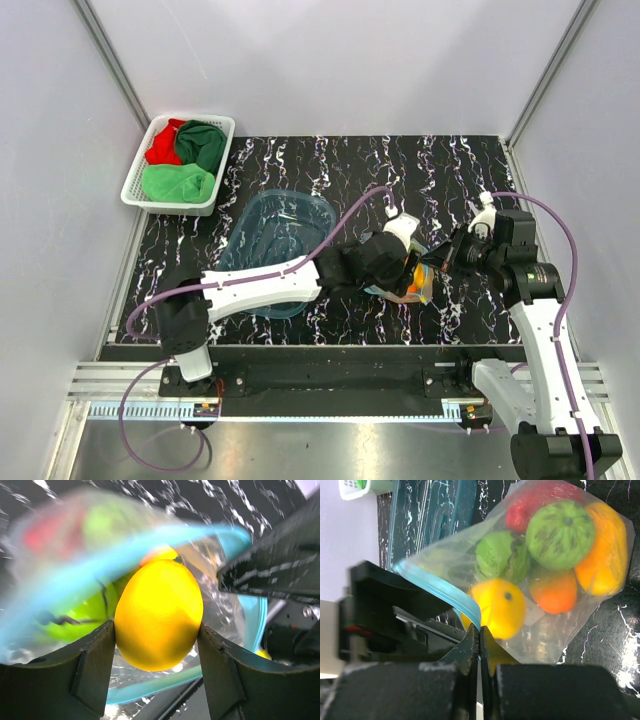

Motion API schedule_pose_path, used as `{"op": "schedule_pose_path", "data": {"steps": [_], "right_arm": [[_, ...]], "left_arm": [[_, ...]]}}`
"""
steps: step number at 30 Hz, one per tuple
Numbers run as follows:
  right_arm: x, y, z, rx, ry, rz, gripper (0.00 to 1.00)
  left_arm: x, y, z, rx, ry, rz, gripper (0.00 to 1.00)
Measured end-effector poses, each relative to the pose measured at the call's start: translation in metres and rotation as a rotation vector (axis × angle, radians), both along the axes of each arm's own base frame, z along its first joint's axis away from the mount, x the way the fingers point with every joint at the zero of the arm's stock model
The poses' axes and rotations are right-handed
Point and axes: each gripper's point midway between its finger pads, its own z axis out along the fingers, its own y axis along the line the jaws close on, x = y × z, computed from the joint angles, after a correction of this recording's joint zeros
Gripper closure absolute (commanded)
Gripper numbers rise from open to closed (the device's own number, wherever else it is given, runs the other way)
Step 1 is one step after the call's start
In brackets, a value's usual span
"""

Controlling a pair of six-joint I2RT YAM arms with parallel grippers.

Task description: Open the zip-top bag and remove the fake food

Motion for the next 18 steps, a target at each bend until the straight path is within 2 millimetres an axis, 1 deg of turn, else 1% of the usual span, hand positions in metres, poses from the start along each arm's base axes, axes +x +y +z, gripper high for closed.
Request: {"op": "schedule_pose_path", "data": {"steps": [5,9,11,13,16,18], "right_arm": [[-0.001,0.000,0.001,-0.001,-0.005,-0.001,1.00],[-0.001,-0.001,0.001,-0.004,-0.007,-0.005,1.00],[-0.001,-0.001,0.001,-0.005,-0.006,-0.006,1.00],[-0.001,-0.001,0.000,-0.005,-0.006,-0.006,1.00],[-0.002,-0.001,-0.001,-0.005,-0.004,-0.006,1.00],[-0.003,-0.001,-0.003,-0.005,-0.001,-0.006,1.00]], "left_arm": [[0.012,0.009,0.016,0.008,-0.048,0.070,1.00],[0.008,0.015,0.030,-0.011,-0.046,0.060,1.00],[0.000,0.018,0.043,-0.050,-0.036,0.036,1.00],[-0.011,0.026,0.059,-0.097,-0.023,0.009,1.00],[-0.029,0.046,0.081,-0.169,-0.002,-0.026,1.00],[-0.040,0.065,0.088,-0.202,0.007,-0.031,1.00]]}}
